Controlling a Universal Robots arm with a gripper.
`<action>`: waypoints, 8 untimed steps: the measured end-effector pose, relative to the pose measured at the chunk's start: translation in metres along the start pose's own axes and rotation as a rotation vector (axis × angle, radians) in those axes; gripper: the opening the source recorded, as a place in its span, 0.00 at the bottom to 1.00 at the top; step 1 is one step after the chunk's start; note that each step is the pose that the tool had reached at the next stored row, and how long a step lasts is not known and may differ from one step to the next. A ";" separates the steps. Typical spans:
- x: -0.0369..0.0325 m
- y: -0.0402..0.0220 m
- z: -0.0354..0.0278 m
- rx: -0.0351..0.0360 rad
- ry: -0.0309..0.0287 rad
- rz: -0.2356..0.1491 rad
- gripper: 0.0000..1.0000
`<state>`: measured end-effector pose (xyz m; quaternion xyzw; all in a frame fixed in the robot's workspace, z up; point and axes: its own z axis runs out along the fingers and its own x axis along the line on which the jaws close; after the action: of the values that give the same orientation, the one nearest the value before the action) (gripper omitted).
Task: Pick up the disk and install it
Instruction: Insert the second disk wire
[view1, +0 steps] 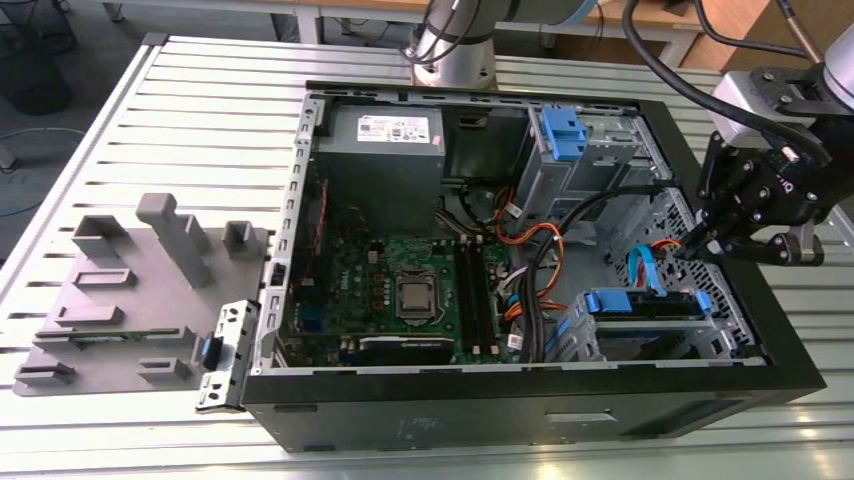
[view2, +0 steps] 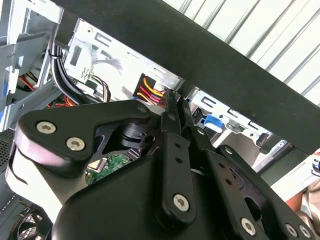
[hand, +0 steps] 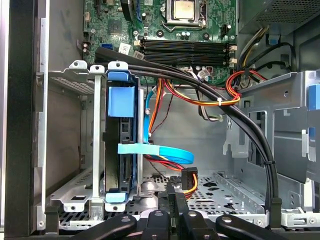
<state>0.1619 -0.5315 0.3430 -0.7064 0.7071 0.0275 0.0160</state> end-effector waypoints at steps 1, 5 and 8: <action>0.0000 -0.0001 0.0000 0.0000 0.0000 0.000 0.16; 0.0000 -0.0002 0.0000 0.0000 -0.0001 0.000 0.16; 0.0000 -0.0003 0.0000 0.0000 -0.0001 0.000 0.16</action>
<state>0.1623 -0.5315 0.3430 -0.7065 0.7070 0.0275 0.0160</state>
